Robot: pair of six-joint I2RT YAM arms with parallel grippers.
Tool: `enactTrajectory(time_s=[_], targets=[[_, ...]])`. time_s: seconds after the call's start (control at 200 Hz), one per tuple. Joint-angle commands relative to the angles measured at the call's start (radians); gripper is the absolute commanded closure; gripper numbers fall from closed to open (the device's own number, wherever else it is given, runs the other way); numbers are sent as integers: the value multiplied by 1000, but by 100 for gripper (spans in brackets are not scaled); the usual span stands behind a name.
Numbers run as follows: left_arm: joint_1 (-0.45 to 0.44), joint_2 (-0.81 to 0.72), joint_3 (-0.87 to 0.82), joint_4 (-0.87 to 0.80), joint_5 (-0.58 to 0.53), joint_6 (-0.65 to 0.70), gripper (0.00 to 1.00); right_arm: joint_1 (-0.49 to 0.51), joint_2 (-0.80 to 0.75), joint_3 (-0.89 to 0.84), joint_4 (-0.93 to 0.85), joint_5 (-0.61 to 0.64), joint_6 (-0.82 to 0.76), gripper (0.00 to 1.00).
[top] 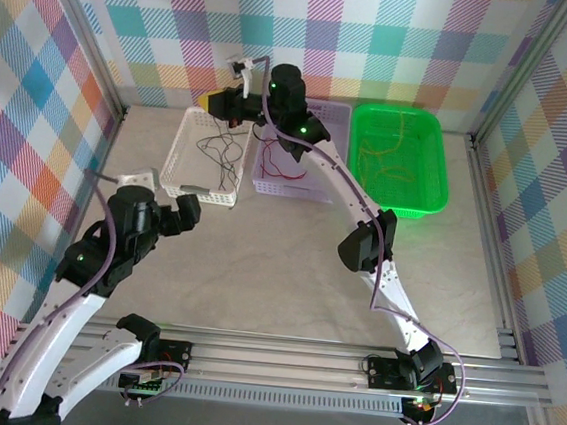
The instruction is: Untangle the cables
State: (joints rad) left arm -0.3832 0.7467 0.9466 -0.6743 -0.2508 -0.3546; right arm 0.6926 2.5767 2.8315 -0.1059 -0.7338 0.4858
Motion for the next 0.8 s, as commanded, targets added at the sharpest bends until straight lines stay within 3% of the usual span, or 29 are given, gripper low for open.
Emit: enactTrajectory(time_s=[0.0,0.26,0.44,0.73,0.795], targets=[[-3,8,28,129,109,-34,0,10,-33,19,21,-98,58,100],[-3,23,-92,475,173,-83,0,51,-117,-7,14,-203,125,100],[-3,117,-55,505,248,-54,0,83,-156,-10,-8,-233,144,100],[-3,181,7,538,264,-1,0,113,-186,-14,-10,-280,189,100],[-4,175,9,540,278,8,8,115,-190,-14,-13,-285,196,100]])
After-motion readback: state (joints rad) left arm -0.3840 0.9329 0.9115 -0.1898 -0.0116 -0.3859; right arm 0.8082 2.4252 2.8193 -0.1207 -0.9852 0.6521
